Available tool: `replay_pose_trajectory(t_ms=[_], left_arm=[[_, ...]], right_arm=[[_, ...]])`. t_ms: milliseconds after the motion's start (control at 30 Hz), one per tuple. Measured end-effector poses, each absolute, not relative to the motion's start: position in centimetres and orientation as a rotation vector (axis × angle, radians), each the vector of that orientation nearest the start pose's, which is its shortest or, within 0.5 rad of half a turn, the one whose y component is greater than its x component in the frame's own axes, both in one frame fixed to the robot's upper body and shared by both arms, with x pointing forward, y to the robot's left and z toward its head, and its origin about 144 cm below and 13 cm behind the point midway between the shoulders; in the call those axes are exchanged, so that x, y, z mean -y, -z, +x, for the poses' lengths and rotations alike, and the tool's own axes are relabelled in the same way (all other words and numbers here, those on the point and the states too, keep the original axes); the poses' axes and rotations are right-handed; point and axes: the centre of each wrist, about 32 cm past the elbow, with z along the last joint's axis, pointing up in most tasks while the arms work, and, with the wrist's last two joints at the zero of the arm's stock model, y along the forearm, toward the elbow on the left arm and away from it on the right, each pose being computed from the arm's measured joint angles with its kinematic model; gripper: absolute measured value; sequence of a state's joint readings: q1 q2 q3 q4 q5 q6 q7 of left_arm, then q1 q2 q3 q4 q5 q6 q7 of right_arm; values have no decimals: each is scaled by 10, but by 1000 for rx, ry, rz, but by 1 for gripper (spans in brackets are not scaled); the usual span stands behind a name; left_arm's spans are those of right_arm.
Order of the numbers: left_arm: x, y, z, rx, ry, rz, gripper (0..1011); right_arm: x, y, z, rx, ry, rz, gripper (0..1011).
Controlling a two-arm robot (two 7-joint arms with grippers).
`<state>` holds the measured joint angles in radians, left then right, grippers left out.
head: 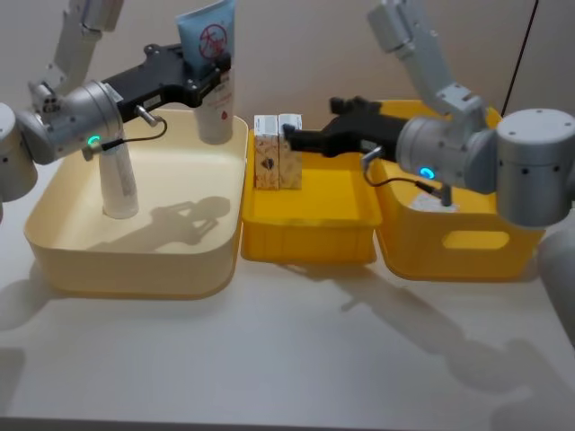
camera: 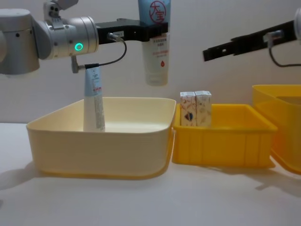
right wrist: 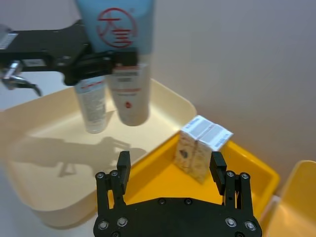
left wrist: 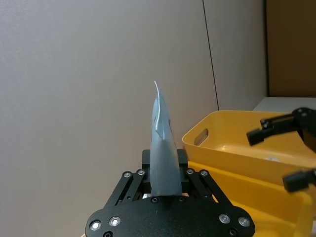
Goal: Bimanual collaborative sorting of washing and personal care products
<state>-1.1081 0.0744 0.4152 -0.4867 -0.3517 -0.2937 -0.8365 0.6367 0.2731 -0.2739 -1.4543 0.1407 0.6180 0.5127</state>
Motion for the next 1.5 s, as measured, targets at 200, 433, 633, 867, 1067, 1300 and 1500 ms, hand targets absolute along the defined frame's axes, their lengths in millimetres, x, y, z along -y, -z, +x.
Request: replay_pose_trajectory(t_ms=[200,433,633,867,1067,1300,1500], left_arm=[[-203,-1310,711,274,-579,-75,278],[-199,-1313,711,274,-568,-71,278],[-198,-1313,709,271,-576,-59,275],[-199,-1313,706,267,-583,-50,278],[-198,-1313,703,267,-583,-44,277],[-198,-1315,700,266,-579,-39,278],[-197,-1316,699,265,-574,-40,278]], right_arm=[[219,-1339,592,-28,854,-314,1001],[205,-1335,592,-32,821,-300,1001],[195,-1329,590,-8,846,-282,1001],[188,-1321,589,33,907,-265,1001],[180,-1311,588,84,971,-242,1001],[172,-1305,588,108,996,-228,1001],[165,-1301,589,121,1008,-224,1001]])
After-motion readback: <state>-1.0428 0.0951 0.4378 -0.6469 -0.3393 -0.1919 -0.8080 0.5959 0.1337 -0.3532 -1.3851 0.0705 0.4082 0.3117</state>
